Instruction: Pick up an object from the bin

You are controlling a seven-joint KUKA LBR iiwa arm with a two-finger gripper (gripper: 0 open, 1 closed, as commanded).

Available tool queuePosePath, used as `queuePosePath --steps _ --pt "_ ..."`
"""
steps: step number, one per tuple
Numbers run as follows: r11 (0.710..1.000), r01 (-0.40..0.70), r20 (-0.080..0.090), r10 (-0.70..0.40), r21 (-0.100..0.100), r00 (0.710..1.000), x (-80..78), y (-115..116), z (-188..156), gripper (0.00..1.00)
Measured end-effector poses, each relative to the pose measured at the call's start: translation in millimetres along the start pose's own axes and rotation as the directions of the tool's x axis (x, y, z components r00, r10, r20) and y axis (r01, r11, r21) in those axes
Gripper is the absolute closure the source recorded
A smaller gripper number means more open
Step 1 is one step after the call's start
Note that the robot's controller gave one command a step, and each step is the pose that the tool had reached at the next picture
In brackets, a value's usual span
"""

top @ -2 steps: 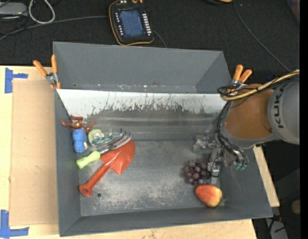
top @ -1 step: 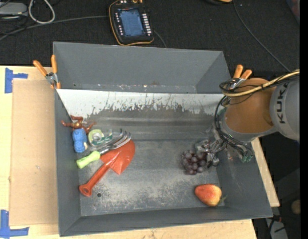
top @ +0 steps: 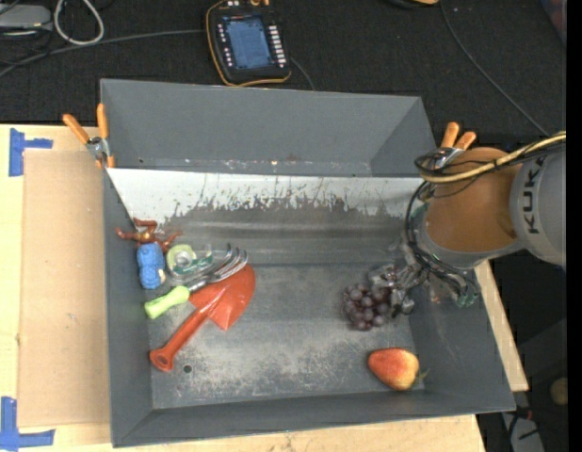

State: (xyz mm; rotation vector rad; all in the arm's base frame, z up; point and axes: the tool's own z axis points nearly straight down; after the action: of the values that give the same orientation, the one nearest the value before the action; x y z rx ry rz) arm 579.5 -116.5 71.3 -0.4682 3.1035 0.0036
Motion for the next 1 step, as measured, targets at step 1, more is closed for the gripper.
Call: queuePosePath --steps 1 --pt "1.000 -0.001 0.000 0.001 -0.001 1.000 -0.1 0.7 -11.1 1.00"
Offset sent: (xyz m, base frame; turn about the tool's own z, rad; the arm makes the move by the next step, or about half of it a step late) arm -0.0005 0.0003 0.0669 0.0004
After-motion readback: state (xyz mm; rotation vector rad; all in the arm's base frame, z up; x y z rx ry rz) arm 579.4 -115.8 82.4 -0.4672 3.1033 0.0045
